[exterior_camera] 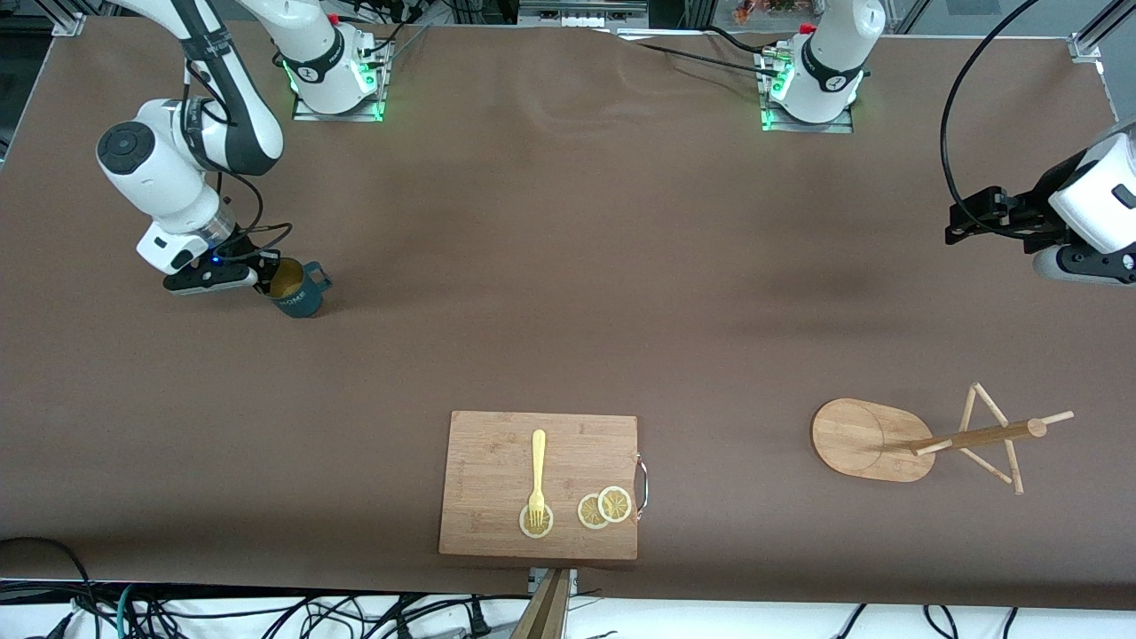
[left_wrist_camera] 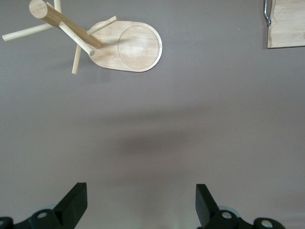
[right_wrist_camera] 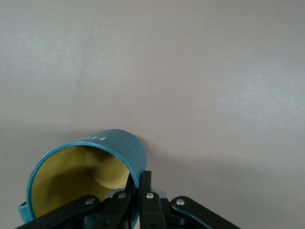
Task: Pass cup and hang on rack
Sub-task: 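Reach the right gripper down and grasp the teal mug rim, then carry the teal mug with the right gripper toward the table middle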
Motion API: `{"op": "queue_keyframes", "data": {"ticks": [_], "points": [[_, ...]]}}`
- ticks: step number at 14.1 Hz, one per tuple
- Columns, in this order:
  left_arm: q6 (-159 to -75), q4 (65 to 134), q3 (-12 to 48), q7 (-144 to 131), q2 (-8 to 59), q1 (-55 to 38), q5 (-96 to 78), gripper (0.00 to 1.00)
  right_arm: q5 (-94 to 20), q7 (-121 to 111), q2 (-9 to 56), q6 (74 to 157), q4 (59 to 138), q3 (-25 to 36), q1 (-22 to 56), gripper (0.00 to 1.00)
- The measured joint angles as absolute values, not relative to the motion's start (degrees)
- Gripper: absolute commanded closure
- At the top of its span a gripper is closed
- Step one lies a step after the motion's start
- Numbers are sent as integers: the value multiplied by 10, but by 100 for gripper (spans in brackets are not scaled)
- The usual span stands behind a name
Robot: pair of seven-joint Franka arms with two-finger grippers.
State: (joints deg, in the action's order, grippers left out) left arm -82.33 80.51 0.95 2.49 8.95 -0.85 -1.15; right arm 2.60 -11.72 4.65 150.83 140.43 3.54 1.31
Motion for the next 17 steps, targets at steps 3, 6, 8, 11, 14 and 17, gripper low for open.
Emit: {"op": "queue_keyframes", "data": {"ticks": [3, 6, 8, 11, 14, 17], "points": [[-823, 805, 9, 25, 90, -9, -12, 0, 25, -108, 37, 1364, 1321, 27, 13, 100], [-823, 805, 9, 25, 90, -9, -12, 0, 24, -27, 35, 1210, 1224, -23, 15, 100], [-823, 805, 9, 25, 90, -9, -12, 0, 22, 78, 40, 1140, 1160, -70, 34, 100], [-823, 805, 9, 25, 90, -9, -12, 0, 17, 264, 67, 1119, 1091, -95, 123, 100], [-823, 805, 9, 25, 90, -8, -12, 0, 14, 438, 130, 1120, 1030, -98, 227, 100], [-823, 805, 9, 25, 90, -8, -12, 0, 14, 594, 220, 1133, 951, -98, 299, 100]]}}
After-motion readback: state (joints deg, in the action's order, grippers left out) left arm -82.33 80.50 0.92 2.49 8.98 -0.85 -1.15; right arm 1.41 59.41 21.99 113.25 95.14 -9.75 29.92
